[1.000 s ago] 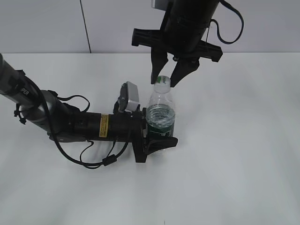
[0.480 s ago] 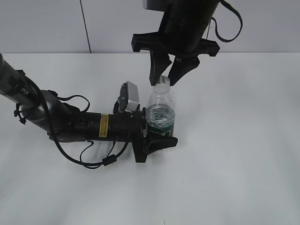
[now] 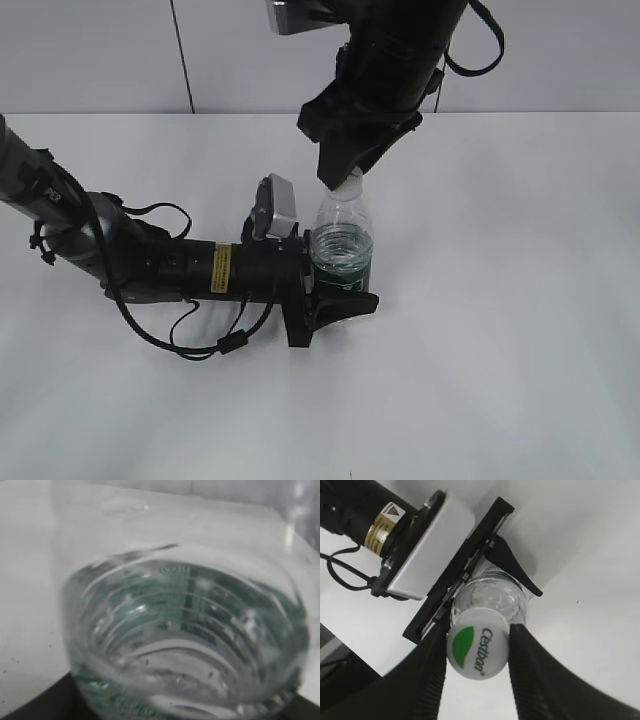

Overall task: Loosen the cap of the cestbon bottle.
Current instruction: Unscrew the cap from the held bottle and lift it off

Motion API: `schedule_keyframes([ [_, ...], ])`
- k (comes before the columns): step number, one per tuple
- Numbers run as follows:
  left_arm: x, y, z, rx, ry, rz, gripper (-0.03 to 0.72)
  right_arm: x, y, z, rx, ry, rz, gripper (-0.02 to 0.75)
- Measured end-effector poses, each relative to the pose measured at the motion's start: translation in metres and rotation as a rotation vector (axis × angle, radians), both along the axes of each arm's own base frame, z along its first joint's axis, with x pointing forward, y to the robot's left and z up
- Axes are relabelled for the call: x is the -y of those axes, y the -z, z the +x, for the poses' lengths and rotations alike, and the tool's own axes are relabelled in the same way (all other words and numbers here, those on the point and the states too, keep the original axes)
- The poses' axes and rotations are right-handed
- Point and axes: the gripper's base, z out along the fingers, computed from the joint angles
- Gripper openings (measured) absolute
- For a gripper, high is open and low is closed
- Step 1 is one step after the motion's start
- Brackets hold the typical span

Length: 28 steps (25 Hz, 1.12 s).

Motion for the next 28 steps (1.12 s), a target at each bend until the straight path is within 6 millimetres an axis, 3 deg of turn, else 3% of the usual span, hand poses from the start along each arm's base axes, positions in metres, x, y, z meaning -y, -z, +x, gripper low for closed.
schedule_keyframes([
  [16, 0.0000, 0.0004, -0.0011, 0.006, 0.014, 0.004, 0.427, -0.0005, -0.0008, -0.0004, 0.194, -0.618, -0.038, 0.291],
  [28, 0.0001, 0.0003, -0.0012, 0.009, 0.021, 0.006, 0.427, -0.0002, -0.0007, -0.0006, 0.258, -0.832, -0.058, 0.290],
])
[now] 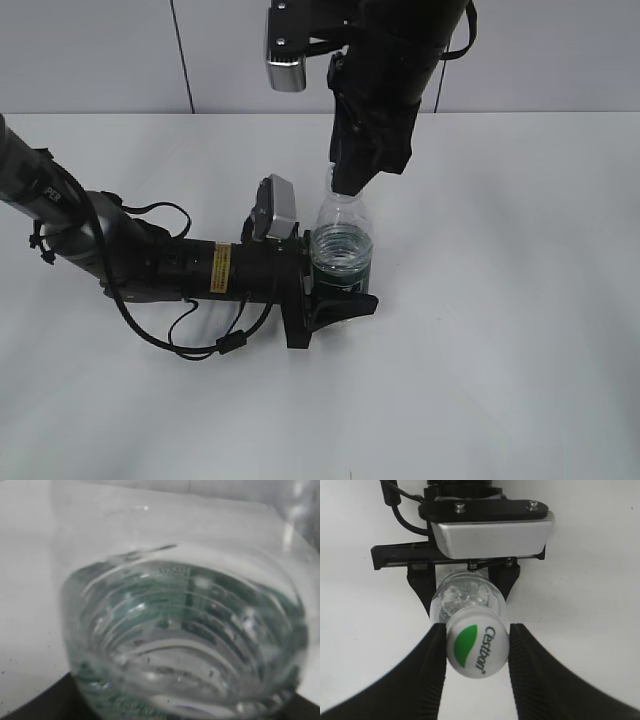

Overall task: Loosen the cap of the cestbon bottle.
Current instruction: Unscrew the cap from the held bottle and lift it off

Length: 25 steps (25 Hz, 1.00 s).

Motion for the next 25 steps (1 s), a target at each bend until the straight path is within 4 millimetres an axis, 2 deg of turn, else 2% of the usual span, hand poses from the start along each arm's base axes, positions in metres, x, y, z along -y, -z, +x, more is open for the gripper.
schedule_keyframes([
  [14, 0.0000, 0.0000, 0.0000, 0.000, 0.000, 0.000, 0.426, 0.0006, -0.0007, -0.0001, 0.002, 0.005, -0.003, 0.293],
  [21, -0.0002, -0.0002, -0.0003, -0.003, 0.004, -0.002, 0.426, 0.0018, -0.0002, 0.0006, 0.008, 0.011, -0.017, 0.391],
  [25, -0.0002, -0.0002, -0.0005, -0.002, 0.006, -0.003, 0.426, 0.0018, -0.0005, 0.0007, 0.005, 0.026, -0.015, 0.406],
])
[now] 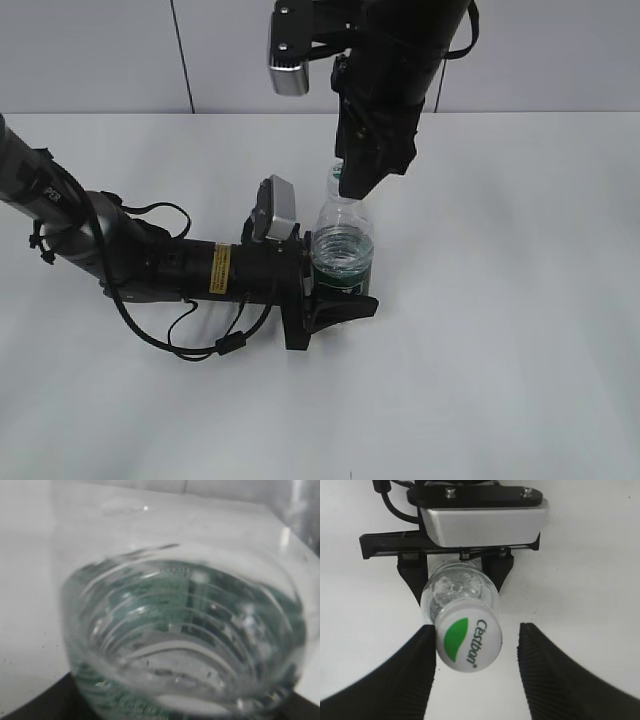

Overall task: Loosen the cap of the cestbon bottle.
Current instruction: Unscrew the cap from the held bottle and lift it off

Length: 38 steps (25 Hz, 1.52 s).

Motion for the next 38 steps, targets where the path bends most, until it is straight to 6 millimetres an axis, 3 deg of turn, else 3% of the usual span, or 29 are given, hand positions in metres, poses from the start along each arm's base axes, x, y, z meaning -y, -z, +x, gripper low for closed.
schedule_keyframes([
  [12, 0.000, 0.000, 0.000, -0.003, 0.002, -0.002, 0.426, -0.005, -0.023, 0.005, -0.071, 0.398, 0.100, 0.407],
  [20, 0.000, 0.000, 0.001, -0.005, -0.008, -0.005, 0.426, -0.005, -0.026, 0.004, -0.269, 0.975, 0.170, 0.407],
  [24, 0.000, 0.000, 0.001, -0.005, -0.011, -0.004, 0.426, -0.002, -0.036, 0.001, -0.325, 1.163, 0.214, 0.407],
  [27, 0.000, 0.000, 0.001, -0.005, -0.011, -0.004, 0.426, 0.001, -0.037, -0.002, -0.344, 1.242, 0.214, 0.407],
  [31, 0.000, 0.000, 0.001, -0.005, -0.012, -0.004, 0.426, 0.005, -0.020, -0.005, -0.367, 1.318, 0.155, 0.407],
  [38, 0.000, 0.000, 0.001, -0.005, -0.013, -0.005, 0.425, 0.003, -0.019, -0.007, -0.410, 1.358, 0.163, 0.407],
])
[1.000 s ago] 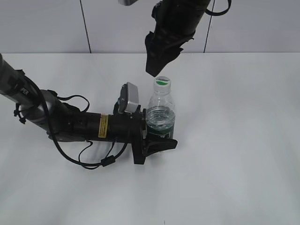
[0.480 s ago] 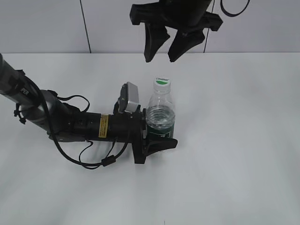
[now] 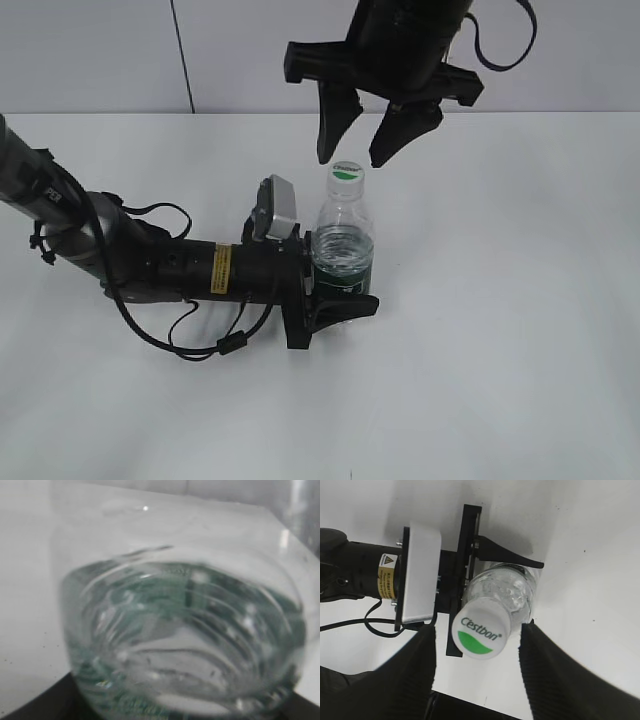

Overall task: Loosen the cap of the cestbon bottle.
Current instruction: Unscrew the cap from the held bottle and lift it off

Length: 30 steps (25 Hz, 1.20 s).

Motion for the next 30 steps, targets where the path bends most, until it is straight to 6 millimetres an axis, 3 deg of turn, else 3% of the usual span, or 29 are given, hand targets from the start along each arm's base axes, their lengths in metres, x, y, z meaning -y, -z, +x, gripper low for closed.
schedule_keyframes([
  [26, 0.000, 0.000, 0.000, 0.000, -0.003, 0.000, 0.425, -0.005, 0.023, 0.007, -0.052, 0.014, -0.028, 0.405],
  [30, 0.000, 0.000, 0.001, 0.000, -0.004, 0.000, 0.425, -0.005, 0.023, 0.007, -0.051, 0.014, -0.029, 0.350],
])
